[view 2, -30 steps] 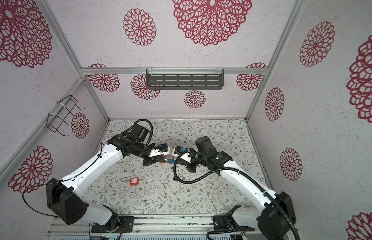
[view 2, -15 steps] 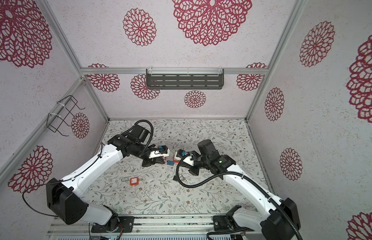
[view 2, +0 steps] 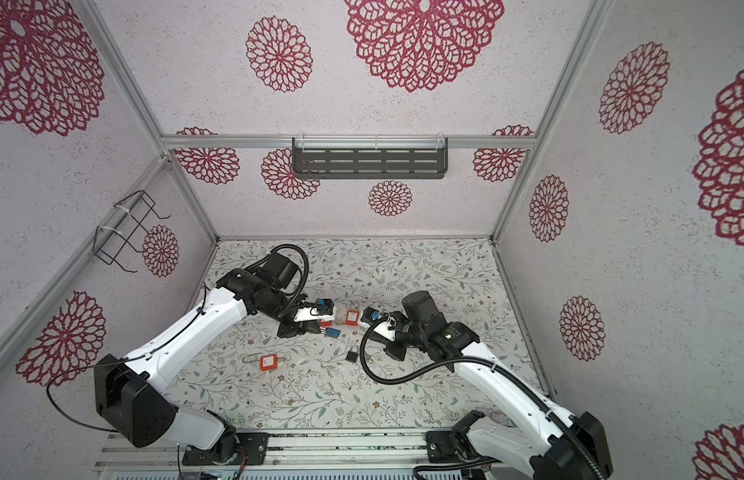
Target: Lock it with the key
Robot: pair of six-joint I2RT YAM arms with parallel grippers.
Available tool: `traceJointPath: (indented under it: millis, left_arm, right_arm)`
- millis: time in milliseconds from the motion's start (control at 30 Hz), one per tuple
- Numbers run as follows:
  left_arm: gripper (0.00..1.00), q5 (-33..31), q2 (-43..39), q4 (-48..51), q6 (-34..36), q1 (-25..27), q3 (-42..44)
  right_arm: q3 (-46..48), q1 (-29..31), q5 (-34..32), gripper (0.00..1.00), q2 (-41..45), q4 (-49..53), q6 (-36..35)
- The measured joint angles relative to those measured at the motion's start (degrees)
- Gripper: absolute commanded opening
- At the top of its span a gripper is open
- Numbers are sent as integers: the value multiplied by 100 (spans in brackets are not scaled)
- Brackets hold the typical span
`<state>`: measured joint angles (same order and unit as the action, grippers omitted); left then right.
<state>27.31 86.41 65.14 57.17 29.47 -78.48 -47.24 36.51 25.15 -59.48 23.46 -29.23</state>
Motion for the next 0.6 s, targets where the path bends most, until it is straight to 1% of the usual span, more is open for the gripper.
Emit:
traceJointPath:
  millis: [133, 367, 600]
  left_arm:
    - [0, -286, 190, 350, 138, 22, 0]
    - [0, -931, 713, 817, 251, 94, 0]
    - [0, -1593, 1370, 1193, 393, 168, -201]
  right_arm:
    - [212, 2, -105, 0, 243, 0, 234]
    - [291, 2, -396, 0, 229, -46, 634]
    - [542, 2, -420, 0, 264, -247, 822]
